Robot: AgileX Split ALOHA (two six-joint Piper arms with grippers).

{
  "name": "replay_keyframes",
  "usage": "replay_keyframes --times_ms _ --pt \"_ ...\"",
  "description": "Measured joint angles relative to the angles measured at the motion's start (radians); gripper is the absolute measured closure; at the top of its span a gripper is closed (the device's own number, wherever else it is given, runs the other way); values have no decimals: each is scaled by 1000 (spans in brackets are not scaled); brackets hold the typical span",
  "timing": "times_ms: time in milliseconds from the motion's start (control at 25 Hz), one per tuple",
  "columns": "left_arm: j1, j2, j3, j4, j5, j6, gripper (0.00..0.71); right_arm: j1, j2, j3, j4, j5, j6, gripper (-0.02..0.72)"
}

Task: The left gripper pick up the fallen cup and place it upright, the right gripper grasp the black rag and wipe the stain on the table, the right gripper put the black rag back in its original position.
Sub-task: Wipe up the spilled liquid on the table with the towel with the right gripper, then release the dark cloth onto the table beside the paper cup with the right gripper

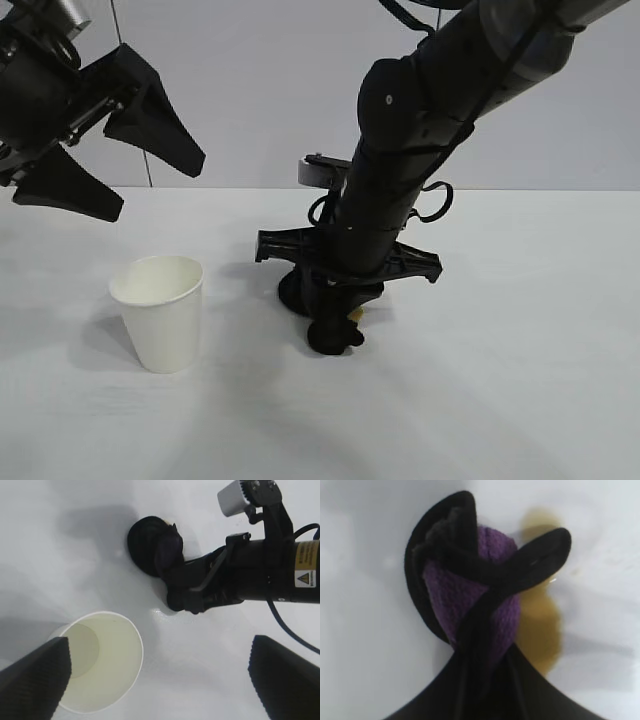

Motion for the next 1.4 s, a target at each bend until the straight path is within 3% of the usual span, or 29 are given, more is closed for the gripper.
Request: replay_keyframes --times_ms 200,320,480,680,840,1040,1160,1280,1400 --pt "0 0 0 21 6 -1 17 -102 0 -5 -181 10 85 597" --pt "0 0 0 30 6 -1 17 -142 0 -5 -215 17 93 597" --pt "0 0 0 31 8 -1 17 -126 0 -5 -209 31 95 597" --pt "0 0 0 31 8 -2 17 0 0 -5 -135 50 87 597" --pt "0 0 0 31 8 -2 17 48 -23 17 -113 99 101 597" --pt "0 0 0 31 8 -3 17 -52 -151 187 -160 121 138 597" --pt "0 0 0 31 8 -3 17 -149 -239 291 -177 89 138 597" --pt "0 0 0 31 8 -3 17 -211 -275 324 -166 65 118 577" --pt "0 0 0 31 8 -3 17 -222 -279 320 -129 36 90 510"
